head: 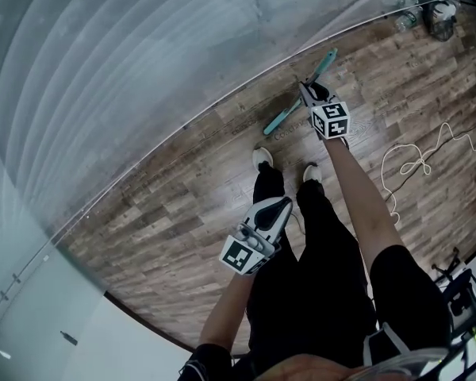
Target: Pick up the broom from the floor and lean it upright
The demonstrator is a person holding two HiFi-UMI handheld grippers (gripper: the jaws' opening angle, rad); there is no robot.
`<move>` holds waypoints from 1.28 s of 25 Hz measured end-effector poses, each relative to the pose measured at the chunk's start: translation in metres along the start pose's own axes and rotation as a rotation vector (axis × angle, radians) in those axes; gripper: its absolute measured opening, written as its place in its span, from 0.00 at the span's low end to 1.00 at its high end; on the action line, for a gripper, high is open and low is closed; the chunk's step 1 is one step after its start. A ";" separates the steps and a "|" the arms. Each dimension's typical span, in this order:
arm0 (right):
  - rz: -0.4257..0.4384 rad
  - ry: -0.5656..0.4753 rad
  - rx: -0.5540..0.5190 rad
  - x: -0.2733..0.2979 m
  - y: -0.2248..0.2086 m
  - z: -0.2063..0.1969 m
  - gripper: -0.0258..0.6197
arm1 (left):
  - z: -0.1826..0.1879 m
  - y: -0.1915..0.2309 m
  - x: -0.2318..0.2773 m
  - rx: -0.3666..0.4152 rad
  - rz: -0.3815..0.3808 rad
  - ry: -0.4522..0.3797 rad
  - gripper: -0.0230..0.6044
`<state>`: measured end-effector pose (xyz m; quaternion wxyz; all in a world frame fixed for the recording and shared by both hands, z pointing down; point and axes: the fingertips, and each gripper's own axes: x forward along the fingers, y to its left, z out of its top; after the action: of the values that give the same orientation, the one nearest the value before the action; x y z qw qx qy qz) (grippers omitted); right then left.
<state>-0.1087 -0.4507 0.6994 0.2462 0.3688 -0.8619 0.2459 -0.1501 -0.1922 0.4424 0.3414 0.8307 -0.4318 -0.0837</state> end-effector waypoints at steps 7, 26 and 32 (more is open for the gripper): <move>-0.012 -0.021 0.019 0.037 -0.006 0.018 0.18 | 0.003 0.020 -0.010 -0.006 0.033 -0.004 0.08; -0.008 -0.075 -0.047 0.022 -0.021 0.041 0.32 | 0.006 -0.004 -0.009 0.042 0.005 -0.046 0.08; -0.017 -0.125 0.051 -0.084 0.003 0.031 0.33 | 0.032 -0.037 -0.010 0.052 -0.018 -0.066 0.08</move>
<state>-0.0676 -0.4246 0.6243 0.1845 0.3968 -0.8660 0.2420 -0.1461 -0.1858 0.3929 0.3047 0.8399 -0.4372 -0.1029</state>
